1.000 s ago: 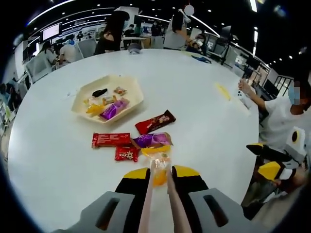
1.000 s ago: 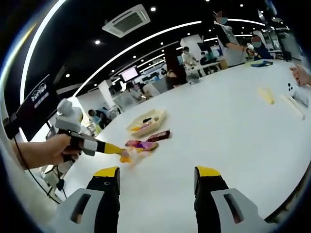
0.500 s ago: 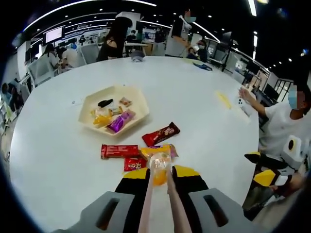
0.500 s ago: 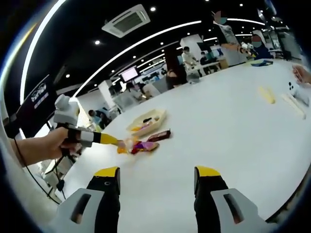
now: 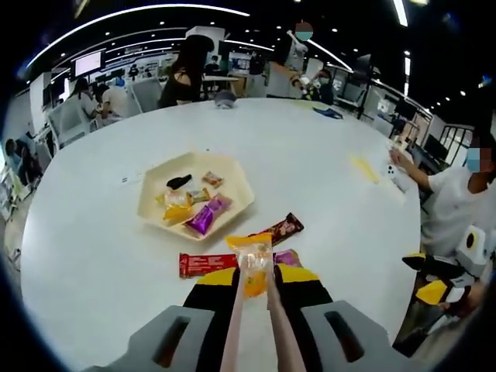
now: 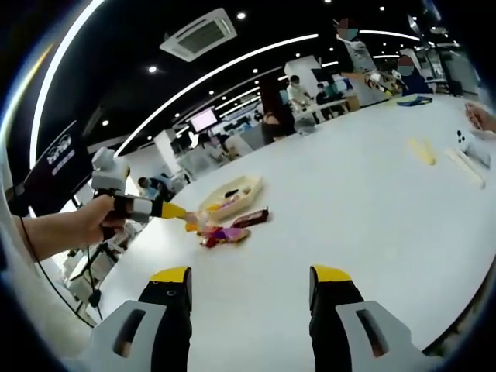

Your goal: Place the target food into the container with the food tongs after gripping and lifting it, then release it inside without dropping or visibly crushing the food.

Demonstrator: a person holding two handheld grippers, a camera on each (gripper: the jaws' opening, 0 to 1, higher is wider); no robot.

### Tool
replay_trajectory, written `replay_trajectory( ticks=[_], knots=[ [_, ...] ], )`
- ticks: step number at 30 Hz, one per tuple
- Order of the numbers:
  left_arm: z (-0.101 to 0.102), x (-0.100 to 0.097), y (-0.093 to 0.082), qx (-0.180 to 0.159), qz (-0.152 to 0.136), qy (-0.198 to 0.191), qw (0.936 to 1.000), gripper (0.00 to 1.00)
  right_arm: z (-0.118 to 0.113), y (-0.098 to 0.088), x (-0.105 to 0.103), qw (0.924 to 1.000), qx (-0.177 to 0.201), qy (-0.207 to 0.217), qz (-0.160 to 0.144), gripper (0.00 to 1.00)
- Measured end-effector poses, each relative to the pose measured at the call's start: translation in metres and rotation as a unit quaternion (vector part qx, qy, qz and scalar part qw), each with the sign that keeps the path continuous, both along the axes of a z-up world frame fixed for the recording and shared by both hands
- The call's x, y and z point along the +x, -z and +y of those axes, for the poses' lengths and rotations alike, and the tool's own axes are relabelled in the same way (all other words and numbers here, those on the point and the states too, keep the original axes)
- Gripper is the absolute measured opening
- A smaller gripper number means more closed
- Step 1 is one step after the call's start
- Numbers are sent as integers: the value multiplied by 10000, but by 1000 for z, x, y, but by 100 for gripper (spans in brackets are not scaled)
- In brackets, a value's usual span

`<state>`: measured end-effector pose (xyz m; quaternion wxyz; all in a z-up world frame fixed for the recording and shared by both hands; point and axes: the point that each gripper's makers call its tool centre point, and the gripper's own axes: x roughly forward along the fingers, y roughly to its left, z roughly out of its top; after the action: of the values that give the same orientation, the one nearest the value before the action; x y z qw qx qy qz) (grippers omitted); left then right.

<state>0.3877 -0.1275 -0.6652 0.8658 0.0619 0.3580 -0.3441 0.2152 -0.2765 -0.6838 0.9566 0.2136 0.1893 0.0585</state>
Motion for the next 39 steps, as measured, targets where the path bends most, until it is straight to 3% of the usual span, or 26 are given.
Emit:
replay_trajectory(
  ticks=[8,21,30,39],
  knots=[
    [-3,27,4,80,-85,23,9999,15,-5,1,-2,10000,-3,94,21,61],
    [-21,48,6,75,-190,111,9997,15,-14,3,-7,9997,-6,213,87,61],
    [-36,81,2,56,-336,99,9994,16,-24,6,-11,9993,4,357,147,61],
    [-51,104,16,137,-312,159,9993,16,-30,9,-16,9985,10,494,233,61]
  ],
)
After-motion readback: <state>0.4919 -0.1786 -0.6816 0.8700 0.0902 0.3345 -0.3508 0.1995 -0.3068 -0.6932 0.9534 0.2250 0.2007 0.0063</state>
